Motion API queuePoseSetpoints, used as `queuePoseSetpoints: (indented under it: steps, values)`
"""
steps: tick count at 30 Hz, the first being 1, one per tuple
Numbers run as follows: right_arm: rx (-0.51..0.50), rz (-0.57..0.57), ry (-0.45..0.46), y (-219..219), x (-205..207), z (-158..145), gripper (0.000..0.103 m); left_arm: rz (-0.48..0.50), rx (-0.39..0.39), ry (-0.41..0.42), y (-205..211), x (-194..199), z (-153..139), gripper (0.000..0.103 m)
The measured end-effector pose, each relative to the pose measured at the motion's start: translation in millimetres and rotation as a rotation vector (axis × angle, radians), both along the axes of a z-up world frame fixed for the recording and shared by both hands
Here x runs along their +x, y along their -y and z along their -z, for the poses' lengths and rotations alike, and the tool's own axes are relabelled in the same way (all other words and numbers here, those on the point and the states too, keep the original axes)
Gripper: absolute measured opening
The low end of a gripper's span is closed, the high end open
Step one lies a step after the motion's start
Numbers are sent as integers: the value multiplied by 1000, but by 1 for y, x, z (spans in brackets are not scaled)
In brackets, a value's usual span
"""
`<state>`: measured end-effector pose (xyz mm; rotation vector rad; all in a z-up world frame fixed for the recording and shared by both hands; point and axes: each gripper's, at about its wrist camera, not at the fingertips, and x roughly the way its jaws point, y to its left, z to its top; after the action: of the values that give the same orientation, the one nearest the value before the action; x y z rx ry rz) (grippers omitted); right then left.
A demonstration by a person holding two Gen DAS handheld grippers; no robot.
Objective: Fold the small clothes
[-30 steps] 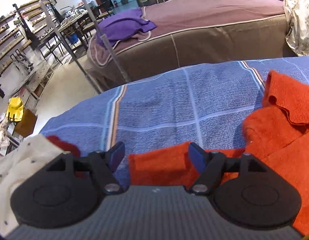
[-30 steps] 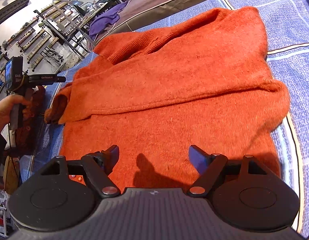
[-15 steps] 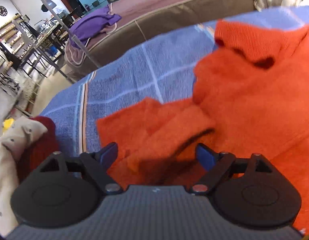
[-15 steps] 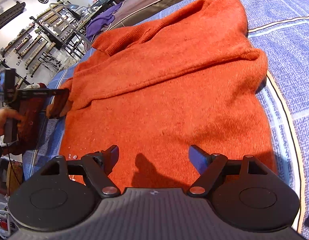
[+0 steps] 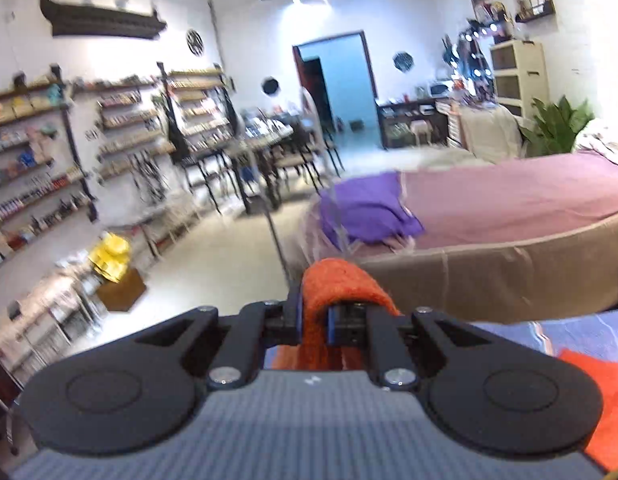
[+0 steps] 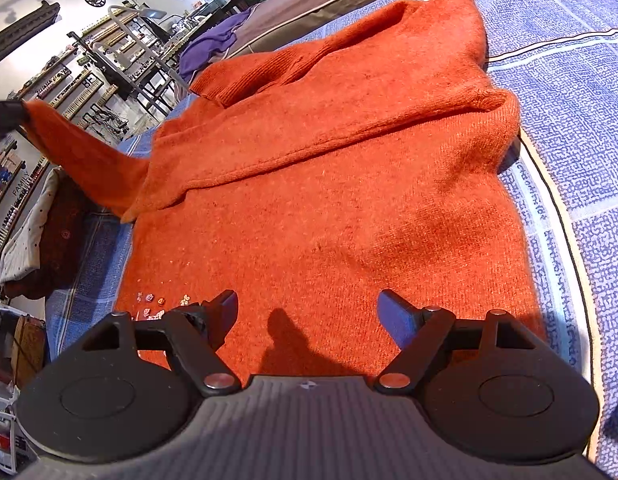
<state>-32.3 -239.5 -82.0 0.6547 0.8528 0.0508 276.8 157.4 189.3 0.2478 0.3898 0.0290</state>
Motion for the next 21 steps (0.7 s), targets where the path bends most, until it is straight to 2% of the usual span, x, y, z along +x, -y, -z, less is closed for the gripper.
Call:
queuePoseSetpoints:
  steps: [3, 6, 7, 10, 12, 14, 15, 16, 17, 18, 19, 21]
  values:
    - [9, 4, 10, 1, -3, 2, 103, 32, 48, -20, 8, -7, -4, 11]
    - [18, 6, 15, 3, -6, 2, 103, 114, 147, -57, 47, -16, 15, 11]
    - [20, 6, 16, 4, -9, 2, 103, 151, 158, -70, 63, -19, 23, 11]
    - [21, 10, 16, 6, -14, 1, 103, 334, 195, -120, 138, -46, 62, 11]
    - [19, 22, 15, 7, -18, 0, 103, 503, 272, -142, 201, -80, 101, 11]
    - [19, 35, 16, 8, -22, -1, 103, 634, 371, -177, 260, -113, 143, 22]
    - [20, 45, 14, 10, -25, -2, 103, 688, 423, -210, 291, -132, 171, 31]
    - [24, 59, 14, 12, -28, -3, 103, 715, 487, -240, 316, -148, 196, 57]
    - [25, 72, 13, 14, -31, -5, 103, 727, 567, -259, 340, -169, 225, 76]
    - [15, 86, 10, 17, -35, -7, 103, 762, 617, -255, 354, -189, 247, 78]
    - [-4, 97, 9, 20, -39, -11, 103, 806, 630, -239, 361, -207, 262, 78]
    - [-53, 112, 17, 25, -47, -18, 103, 836, 553, -261, 360, -230, 272, 79]
